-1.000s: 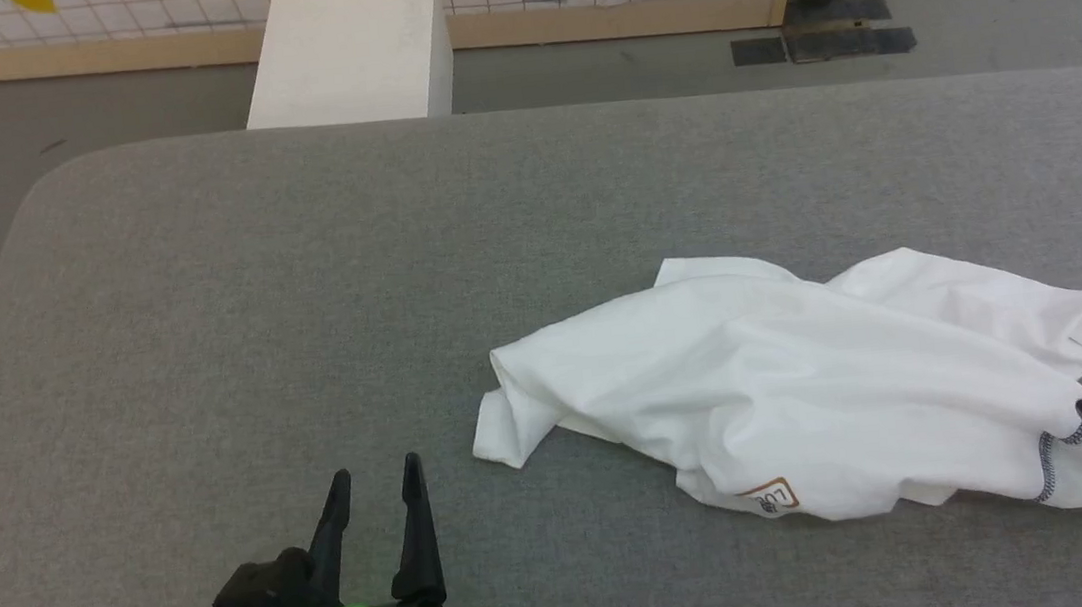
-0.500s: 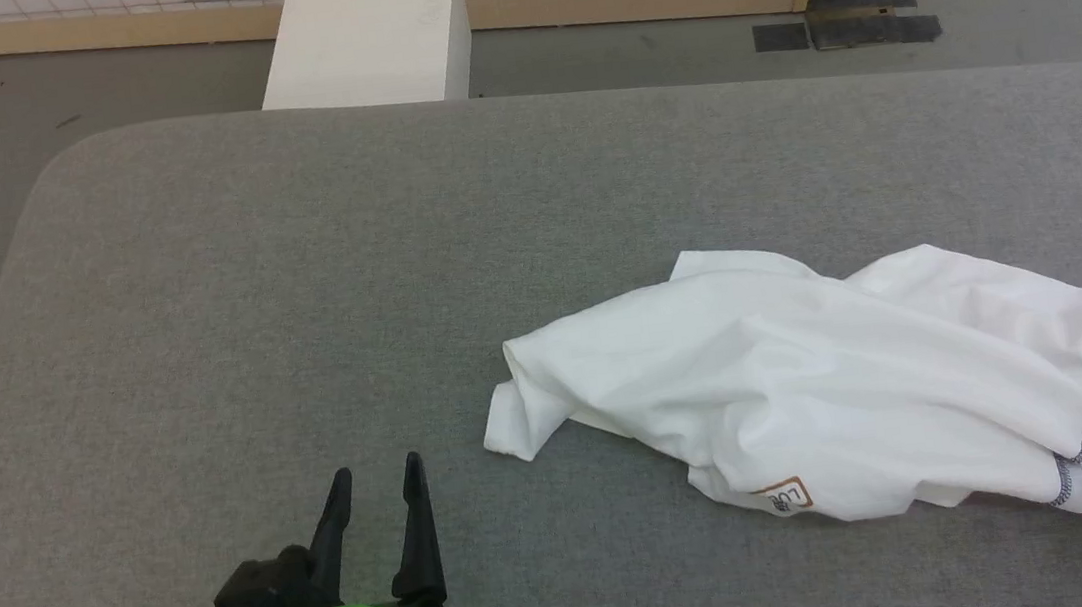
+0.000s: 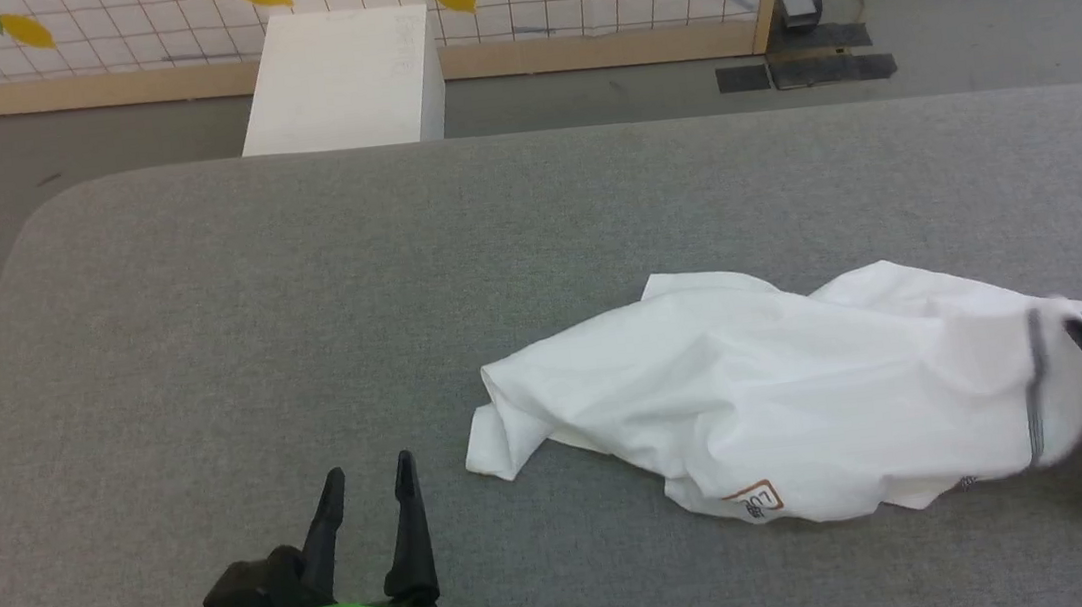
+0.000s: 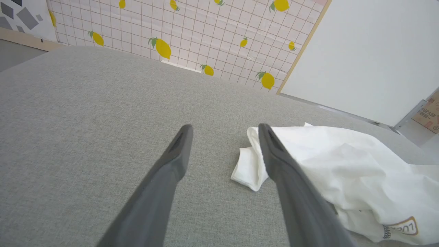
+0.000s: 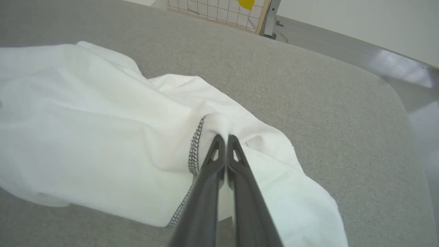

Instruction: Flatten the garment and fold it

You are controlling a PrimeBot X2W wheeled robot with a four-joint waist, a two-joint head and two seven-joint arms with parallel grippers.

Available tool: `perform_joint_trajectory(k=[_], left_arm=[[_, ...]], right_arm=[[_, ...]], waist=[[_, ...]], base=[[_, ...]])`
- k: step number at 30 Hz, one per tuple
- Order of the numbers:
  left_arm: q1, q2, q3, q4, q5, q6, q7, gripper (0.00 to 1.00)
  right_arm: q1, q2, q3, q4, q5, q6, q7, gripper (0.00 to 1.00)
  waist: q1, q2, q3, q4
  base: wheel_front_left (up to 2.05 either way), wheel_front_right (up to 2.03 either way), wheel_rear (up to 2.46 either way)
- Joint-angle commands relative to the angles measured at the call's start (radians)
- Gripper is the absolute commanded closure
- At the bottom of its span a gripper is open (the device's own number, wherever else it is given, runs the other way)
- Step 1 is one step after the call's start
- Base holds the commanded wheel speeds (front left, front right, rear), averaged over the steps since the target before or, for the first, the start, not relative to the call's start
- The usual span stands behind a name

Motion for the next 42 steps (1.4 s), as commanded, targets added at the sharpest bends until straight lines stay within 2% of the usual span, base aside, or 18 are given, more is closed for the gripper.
perform_joint_trajectory(k=[1,7,10,15,19,22,26,31,33,34,39,42], left_arm=[[-0.001,0.001,0.004,-0.005,-0.015,0.006,-0.007,0.0],[0.015,-0.007,0.02,0.004,-0.03,0.007,-0.015,0.0],[0.027,-0.005,0.032,0.004,-0.035,0.01,-0.018,0.0],[0.051,0.001,0.057,-0.004,-0.042,0.02,-0.021,0.0],[0.053,-0.003,0.062,-0.007,-0.045,0.02,-0.023,0.0],[0.043,-0.011,0.058,-0.002,-0.046,0.015,-0.024,0.0],[0.025,-0.024,0.044,0.016,-0.045,0.004,-0.025,0.0],[-0.004,-0.044,0.02,0.05,-0.042,-0.018,-0.027,0.0],[-0.013,-0.049,0.017,0.063,-0.041,-0.024,-0.028,0.0],[-0.015,-0.051,0.018,0.067,-0.04,-0.025,-0.028,0.0],[-0.014,-0.055,0.032,0.077,-0.035,-0.029,-0.029,0.0],[-0.011,-0.052,0.044,0.065,-0.027,-0.032,-0.03,0.0]], right_arm=[[-0.04,0.018,0.009,-0.048,0.02,-0.002,0.012,1.0],[-0.139,0.095,0.089,-0.288,0.108,-0.002,0.117,1.0],[-0.214,0.155,0.173,-0.381,0.143,-0.002,0.172,1.0],[-0.393,0.273,0.366,-0.403,0.169,-0.002,0.211,1.0],[-0.531,0.397,0.519,-0.303,0.184,-0.002,0.188,1.0],[-0.594,0.474,0.607,-0.165,0.184,-0.002,0.149,1.0],[-0.631,0.524,0.704,0.05,0.17,-0.002,0.094,1.0],[-0.635,0.55,0.782,0.294,0.154,-0.002,0.01,1.0],[-0.642,0.555,0.802,0.354,0.163,-0.002,-0.015,0.53],[-0.646,0.557,0.805,0.373,0.171,-0.002,-0.028,0.0],[-0.702,0.562,0.82,0.405,0.219,-0.002,-0.089,0.0],[-0.736,0.559,0.762,0.399,0.241,-0.002,-0.152,0.0]], waist=[[-0.0001,0.0,-0.008,0.002],[-0.0001,0.0,-0.037,0.032],[-0.0001,0.0,-0.049,0.053],[-0.0001,0.0,-0.05,0.077],[-0.0001,0.0,-0.036,0.11],[-0.0001,0.0,-0.018,0.143],[-0.0001,0.0,0.007,0.189],[-0.0001,0.0,0.029,0.245],[-0.0001,0.0,0.032,0.254],[-0.0001,0.0,0.032,0.255],[-0.0001,0.0,0.022,0.225],[-0.0001,0.0,0.003,0.182]], base=[[0.0,0.0,0.0],[0.0,0.0,0.0],[0.0,0.0,0.0],[0.0,0.0,0.0],[0.0,0.0,0.0],[0.0,0.0,0.0],[0.0,0.0,0.0],[0.0,0.0,0.0],[0.0,0.0,0.0],[0.0,0.0,0.0],[0.0,0.0,0.0],[0.0,0.0,0.0]])
